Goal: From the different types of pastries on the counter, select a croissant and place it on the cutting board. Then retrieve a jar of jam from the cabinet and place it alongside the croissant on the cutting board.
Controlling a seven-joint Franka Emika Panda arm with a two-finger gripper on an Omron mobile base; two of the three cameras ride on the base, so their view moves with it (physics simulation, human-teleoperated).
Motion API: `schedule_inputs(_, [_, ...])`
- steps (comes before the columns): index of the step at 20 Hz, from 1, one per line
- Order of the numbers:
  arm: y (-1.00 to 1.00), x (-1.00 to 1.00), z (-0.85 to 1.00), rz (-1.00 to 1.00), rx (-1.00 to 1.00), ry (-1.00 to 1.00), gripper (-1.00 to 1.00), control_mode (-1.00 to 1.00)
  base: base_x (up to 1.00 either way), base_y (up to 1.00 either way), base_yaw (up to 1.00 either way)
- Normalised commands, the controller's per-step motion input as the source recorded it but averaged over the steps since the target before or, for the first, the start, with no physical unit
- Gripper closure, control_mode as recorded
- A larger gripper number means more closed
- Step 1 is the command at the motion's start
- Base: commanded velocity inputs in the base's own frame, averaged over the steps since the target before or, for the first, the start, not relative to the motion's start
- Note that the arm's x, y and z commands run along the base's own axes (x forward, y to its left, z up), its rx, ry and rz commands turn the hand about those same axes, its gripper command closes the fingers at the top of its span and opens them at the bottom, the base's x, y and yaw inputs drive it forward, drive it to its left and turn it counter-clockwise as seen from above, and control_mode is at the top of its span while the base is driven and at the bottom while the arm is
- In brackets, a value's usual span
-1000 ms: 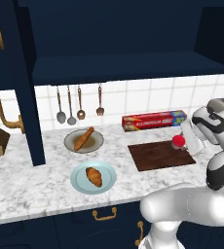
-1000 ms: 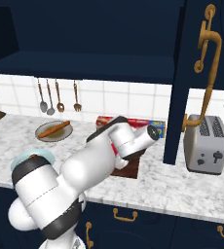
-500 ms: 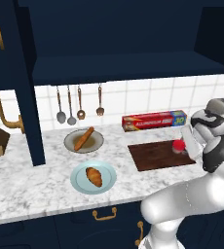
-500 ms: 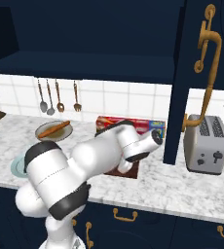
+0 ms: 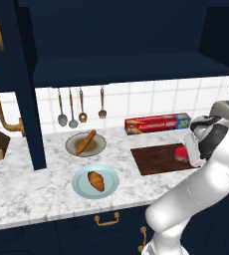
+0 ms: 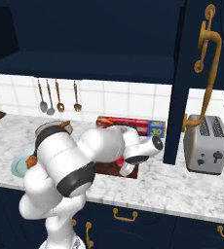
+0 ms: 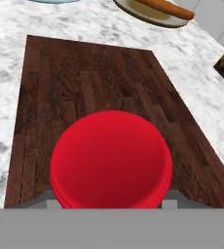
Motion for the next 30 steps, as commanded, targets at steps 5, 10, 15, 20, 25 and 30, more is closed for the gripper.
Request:
schedule_inputs(5, [-0.15,0.29,-0.37,-0.05,0.02,0.05,1.00,-1.00,0.00,0.00,0.00])
schedule_inputs(10, [-0.15,0.28,-0.37,-0.03,0.02,0.01,-1.00,-1.00,0.00,0.00,0.00])
schedule_inputs(15, [-0.56,0.01,0.10,0.00,0.02,0.00,-1.00,-1.00,0.00,0.00,0.00])
schedule_inputs(20, [-0.49,-0.21,0.36,0.00,0.05,0.03,-1.00,-1.00,0.00,0.00,0.00])
schedule_inputs(25, [0.04,-0.13,0.56,0.06,0.10,0.07,-1.00,-1.00,0.00,0.00,0.00])
schedule_inputs(30, [0.31,-0.24,0.26,0.09,0.01,-0.02,-1.00,-1.00,0.00,0.00,0.00])
